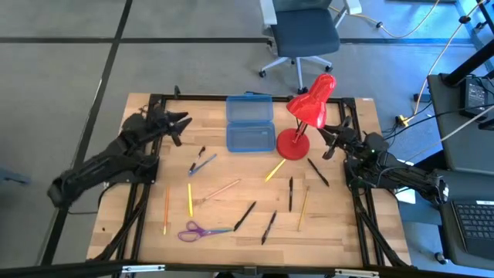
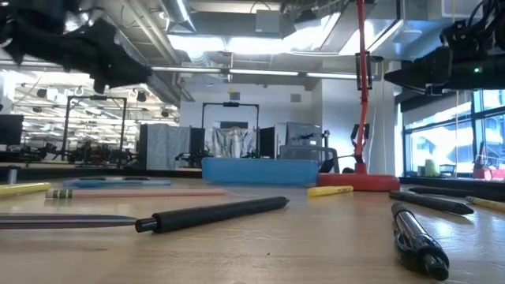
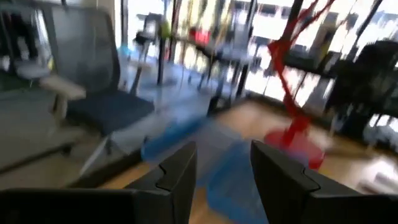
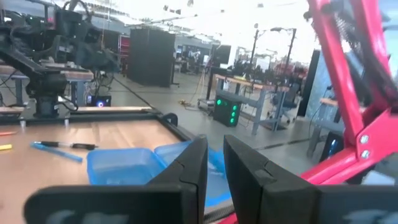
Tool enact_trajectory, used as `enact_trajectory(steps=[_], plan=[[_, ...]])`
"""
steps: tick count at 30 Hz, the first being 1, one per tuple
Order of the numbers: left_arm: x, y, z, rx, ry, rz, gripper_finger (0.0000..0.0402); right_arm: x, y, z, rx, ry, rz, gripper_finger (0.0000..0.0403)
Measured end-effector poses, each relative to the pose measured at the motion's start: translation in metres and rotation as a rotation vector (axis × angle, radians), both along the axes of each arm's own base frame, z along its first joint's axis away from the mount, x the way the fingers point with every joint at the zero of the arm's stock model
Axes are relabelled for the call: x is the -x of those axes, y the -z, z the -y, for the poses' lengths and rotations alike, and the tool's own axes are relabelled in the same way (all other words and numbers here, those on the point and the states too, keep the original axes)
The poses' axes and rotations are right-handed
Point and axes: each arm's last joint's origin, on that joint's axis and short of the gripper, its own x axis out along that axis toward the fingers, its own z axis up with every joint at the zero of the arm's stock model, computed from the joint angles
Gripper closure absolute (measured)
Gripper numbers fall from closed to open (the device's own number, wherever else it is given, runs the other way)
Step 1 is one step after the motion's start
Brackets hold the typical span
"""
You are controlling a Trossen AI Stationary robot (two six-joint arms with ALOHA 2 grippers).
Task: Pick & place school supplies into a supply box
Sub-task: Put the black pen into the blue supply box
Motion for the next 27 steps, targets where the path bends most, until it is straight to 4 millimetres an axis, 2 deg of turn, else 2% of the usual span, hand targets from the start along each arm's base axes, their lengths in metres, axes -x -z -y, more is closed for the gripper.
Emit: enact_trajectory(steps=[7,10,13,19,27], plan=[[-0.037,-0.031,-0.011,0.309,-0.035,-0.4,0.026,0.001,-0.003,0.0,0.017,0.001,0.032,0.0344],[-0.052,-0.033,-0.011,0.499,-0.063,-0.545,0.026,0.001,-0.003,0.0,0.017,0.0,0.031,0.0344],[-0.066,-0.025,-0.008,0.653,-0.109,-0.659,0.0261,0.001,-0.003,0.0,0.013,0.0,0.032,0.0344],[-0.09,0.005,0.005,0.866,-0.167,-0.804,0.0261,0.0,-0.003,0.0,0.01,-0.001,0.031,0.0344],[-0.112,0.035,0.029,0.977,-0.183,-0.947,0.0261,0.0,-0.002,0.0,0.004,-0.002,0.018,0.0344]])
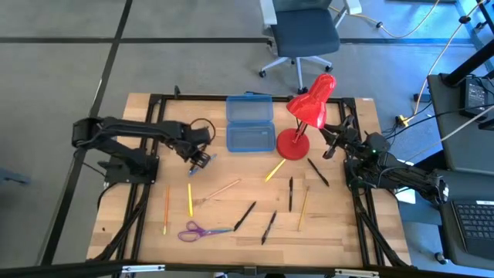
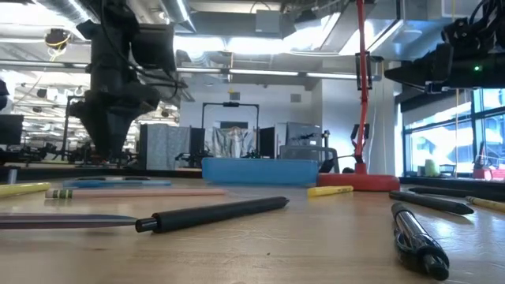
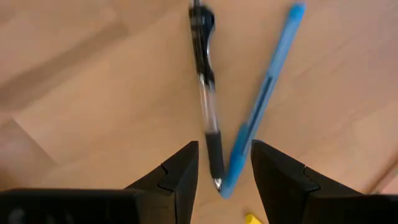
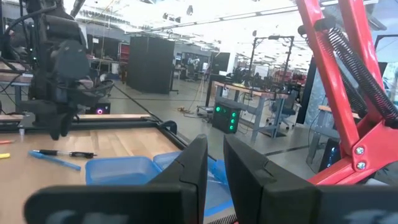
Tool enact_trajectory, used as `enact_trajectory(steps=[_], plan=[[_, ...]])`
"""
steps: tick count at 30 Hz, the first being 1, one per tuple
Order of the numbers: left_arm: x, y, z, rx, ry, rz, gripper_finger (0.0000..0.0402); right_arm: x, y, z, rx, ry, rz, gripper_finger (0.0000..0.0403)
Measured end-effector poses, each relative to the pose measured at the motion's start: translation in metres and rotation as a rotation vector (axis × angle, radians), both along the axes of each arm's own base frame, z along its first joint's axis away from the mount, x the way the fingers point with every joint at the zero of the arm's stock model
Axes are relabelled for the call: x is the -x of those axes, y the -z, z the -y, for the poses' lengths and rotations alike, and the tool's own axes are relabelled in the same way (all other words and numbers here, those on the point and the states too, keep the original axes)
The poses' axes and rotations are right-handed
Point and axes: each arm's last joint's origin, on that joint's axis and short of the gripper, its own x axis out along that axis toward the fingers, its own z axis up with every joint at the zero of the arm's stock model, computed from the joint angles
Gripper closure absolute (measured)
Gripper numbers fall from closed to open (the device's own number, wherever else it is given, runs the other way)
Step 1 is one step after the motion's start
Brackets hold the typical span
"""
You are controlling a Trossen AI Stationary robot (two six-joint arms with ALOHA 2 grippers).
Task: Pick & place school supplies into a supply box
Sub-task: Put the black pen into the blue supply box
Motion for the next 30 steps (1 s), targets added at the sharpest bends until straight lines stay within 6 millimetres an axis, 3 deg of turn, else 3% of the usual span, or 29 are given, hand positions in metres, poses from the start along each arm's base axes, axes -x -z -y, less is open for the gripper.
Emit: enact_trajectory(steps=[8,21,25,30], plan=[[-0.009,0.02,0.013,0.033,-0.049,-0.109,0.0261,0.0,0.001,0.0,-0.003,0.0,-0.005,0.0344],[-0.016,0.046,0.013,0.044,-0.089,-0.24,0.0262,0.0,0.001,0.0,-0.004,0.0,-0.008,0.0344],[-0.016,0.046,0.013,0.053,-0.089,-0.236,0.0283,0.0,0.001,0.0,-0.004,0.0,-0.01,0.0344],[-0.016,0.046,0.013,0.067,-0.067,-0.226,0.0337,0.0,0.001,0.0,-0.005,0.0,-0.012,0.0344]])
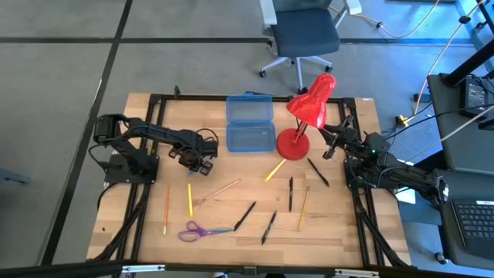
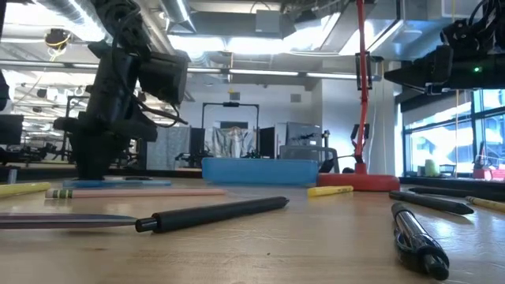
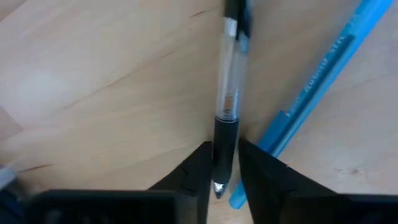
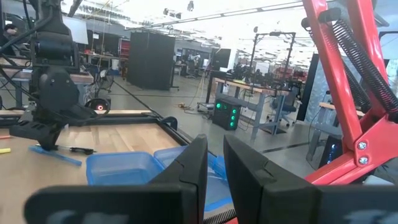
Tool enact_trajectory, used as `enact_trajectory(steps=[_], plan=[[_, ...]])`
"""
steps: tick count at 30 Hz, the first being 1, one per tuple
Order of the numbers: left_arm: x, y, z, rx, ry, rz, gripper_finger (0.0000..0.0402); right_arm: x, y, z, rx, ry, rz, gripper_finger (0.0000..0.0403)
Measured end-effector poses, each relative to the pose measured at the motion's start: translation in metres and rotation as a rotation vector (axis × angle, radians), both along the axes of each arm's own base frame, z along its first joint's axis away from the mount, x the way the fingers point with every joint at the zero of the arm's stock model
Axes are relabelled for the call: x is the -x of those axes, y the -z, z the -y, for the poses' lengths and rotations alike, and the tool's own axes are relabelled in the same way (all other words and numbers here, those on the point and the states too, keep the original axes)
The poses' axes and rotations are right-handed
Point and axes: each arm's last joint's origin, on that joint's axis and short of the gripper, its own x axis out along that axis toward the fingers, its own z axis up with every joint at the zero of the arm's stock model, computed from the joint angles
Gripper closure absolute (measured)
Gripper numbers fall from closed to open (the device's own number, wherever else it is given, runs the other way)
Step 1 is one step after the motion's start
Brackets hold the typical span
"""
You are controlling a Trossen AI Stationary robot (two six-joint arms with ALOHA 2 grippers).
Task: Pick & place school supplies into a supply box
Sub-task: Put the black pen into the blue supply box
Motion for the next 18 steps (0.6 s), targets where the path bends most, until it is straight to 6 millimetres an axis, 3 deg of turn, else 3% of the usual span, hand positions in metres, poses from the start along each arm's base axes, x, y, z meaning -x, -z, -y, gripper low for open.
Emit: enact_trajectory(steps=[5,10,18], plan=[[0.001,0.0,-0.003,0.011,0.014,-0.001,0.0386,0.0,0.0,0.0,0.001,0.0,-0.001,0.0344],[0.004,-0.005,-0.012,0.018,0.039,-0.021,0.0385,0.0,0.0,0.0,0.002,0.0,-0.001,0.0344],[-0.019,-0.058,-0.041,-0.042,0.143,0.12,0.0384,0.0,0.0,0.0,0.002,0.001,-0.001,0.0344]])
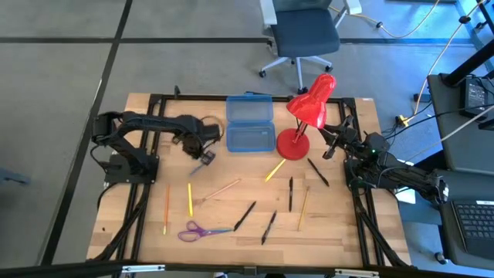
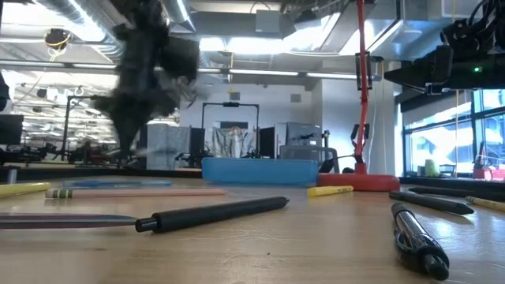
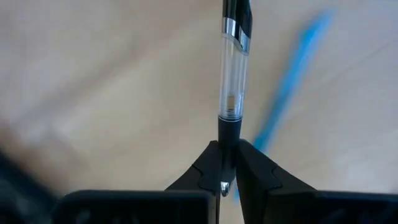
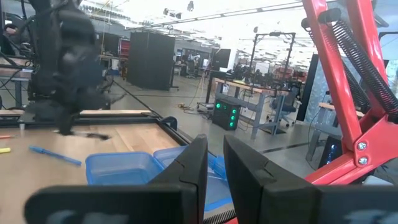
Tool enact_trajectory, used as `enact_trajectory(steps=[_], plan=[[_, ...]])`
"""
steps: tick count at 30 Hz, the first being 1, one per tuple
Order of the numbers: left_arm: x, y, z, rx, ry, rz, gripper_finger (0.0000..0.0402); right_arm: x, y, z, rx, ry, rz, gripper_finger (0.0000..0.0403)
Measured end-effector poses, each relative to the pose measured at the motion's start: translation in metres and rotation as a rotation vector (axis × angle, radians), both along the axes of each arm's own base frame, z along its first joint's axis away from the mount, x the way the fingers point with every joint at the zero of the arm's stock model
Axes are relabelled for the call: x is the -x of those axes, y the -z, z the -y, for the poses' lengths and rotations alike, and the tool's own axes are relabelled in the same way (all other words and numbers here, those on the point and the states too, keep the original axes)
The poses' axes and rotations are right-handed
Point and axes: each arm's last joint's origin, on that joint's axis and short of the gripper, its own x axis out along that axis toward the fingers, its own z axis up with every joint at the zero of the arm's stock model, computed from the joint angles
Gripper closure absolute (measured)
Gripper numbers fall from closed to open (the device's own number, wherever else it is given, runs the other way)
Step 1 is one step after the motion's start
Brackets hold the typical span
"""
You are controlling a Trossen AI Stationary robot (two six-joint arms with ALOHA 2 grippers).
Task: Pick & place school supplies into a supply box
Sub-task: Put the black pen into the blue supply box
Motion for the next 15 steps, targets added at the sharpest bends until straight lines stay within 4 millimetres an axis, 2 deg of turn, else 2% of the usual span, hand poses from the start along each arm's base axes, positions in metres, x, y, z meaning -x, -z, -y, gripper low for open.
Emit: enact_trajectory(steps=[6,9,12,15], plan=[[-0.037,-0.062,-0.031,-0.187,0.214,0.29,0.0384,0.0,0.0,0.0,0.0,0.0,0.001,0.0344],[-0.052,-0.086,-0.042,-0.272,0.334,0.369,0.0384,0.0,0.0,0.0,0.0,0.0,0.001,0.0344],[-0.07,-0.096,-0.05,-0.335,0.462,0.38,0.0384,0.0,0.0,0.0,0.0,0.0,0.001,0.0344],[-0.089,-0.09,-0.06,-0.343,0.558,0.353,0.0384,0.0,0.0,0.0,0.001,0.0,0.001,0.0344]])
